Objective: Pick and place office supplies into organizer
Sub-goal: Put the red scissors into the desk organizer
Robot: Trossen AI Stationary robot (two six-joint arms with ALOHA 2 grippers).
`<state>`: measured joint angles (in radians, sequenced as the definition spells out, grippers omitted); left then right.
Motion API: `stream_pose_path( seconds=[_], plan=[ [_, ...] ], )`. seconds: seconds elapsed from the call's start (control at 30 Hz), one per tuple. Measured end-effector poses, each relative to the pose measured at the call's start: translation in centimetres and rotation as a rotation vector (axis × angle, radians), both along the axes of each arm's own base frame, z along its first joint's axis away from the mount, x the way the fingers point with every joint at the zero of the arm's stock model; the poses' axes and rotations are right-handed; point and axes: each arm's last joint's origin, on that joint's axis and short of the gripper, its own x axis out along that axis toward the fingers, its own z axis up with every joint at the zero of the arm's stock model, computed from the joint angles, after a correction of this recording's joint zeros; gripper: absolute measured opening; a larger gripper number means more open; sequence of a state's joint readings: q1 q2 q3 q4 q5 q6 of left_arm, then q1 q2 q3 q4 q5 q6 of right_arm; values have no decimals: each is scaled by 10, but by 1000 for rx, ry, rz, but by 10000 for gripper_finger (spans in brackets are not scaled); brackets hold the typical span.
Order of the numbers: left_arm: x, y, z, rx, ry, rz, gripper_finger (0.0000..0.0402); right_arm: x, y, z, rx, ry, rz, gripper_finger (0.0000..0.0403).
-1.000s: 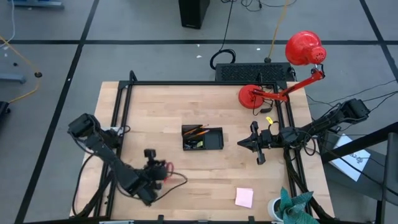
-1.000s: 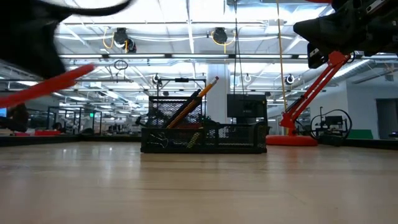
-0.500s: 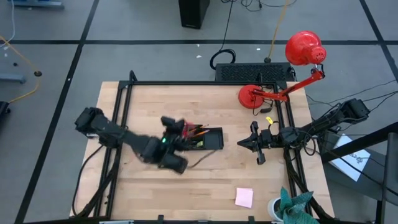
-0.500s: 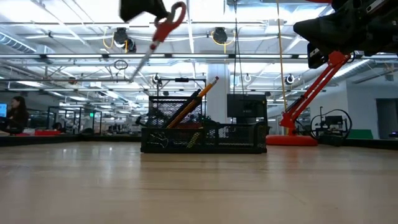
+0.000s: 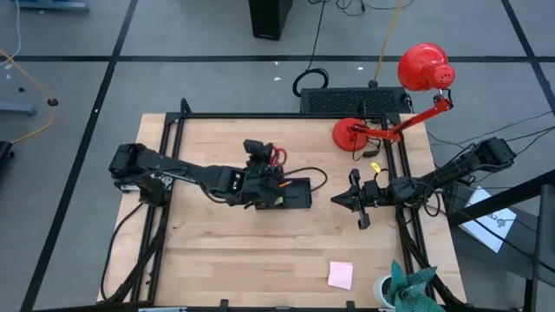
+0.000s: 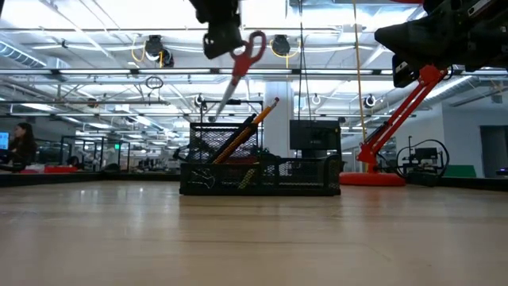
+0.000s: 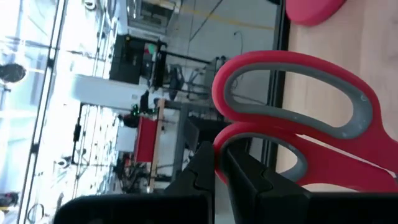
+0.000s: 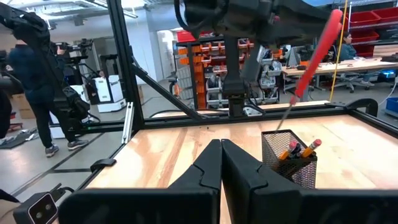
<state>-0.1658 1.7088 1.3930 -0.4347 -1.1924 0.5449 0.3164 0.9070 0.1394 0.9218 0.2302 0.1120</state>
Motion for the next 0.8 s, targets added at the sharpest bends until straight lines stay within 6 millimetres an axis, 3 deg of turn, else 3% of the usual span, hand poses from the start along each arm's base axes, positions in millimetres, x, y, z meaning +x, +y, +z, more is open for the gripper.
stream_pose_path(
  seconds=[0.13, 0.37, 0.53, 0.8],
  plan=[
    [5, 10, -12, -11, -13, -36, 19, 0, 0, 0, -2, 0, 0, 0],
    [-3, 24, -55, 4, 31, -46, 19, 0, 0, 0, -3, 0, 0, 0],
    [-10, 16, -76, 29, 39, -94, 19, 0, 0, 0, -17, -2, -1, 0],
    [-19, -2, -92, 85, 72, -187, 19, 0, 0, 0, -30, -3, -2, 0]
  ],
)
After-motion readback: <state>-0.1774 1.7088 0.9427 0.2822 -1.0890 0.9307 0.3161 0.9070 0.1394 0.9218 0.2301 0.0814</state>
